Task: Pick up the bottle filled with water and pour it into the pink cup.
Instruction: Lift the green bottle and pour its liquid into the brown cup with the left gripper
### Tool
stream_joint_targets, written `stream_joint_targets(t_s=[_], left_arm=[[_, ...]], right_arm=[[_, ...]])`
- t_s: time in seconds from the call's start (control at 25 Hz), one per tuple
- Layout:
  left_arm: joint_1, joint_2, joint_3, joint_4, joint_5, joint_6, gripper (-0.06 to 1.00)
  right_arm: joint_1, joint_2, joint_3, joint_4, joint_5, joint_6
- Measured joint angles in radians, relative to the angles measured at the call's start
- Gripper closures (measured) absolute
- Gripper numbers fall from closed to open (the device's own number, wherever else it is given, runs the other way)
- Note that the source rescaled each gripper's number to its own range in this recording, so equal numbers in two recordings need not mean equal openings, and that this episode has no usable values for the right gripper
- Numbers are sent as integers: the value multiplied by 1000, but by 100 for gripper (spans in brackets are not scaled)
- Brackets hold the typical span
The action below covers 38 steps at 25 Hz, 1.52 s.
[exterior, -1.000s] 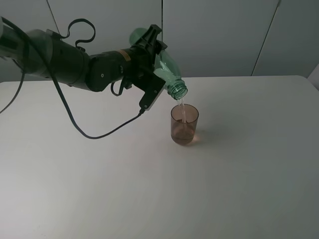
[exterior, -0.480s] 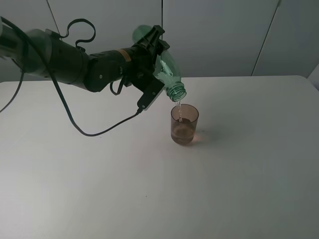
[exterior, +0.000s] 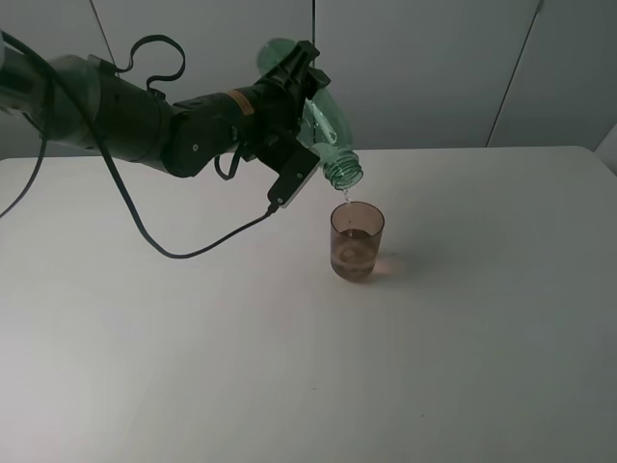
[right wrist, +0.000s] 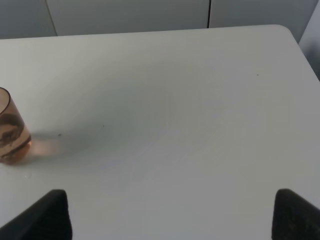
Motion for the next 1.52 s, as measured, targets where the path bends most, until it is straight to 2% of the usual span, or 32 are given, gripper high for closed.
stream_joint_targets(t_s=[0.56, 1.52], left_arm=[[0, 0, -11, 47, -6, 0, 94], [0, 0, -11, 77, -6, 0, 94]], right_arm=[[0, 0, 0, 0, 0, 0], [0, 0, 0, 0, 0, 0]])
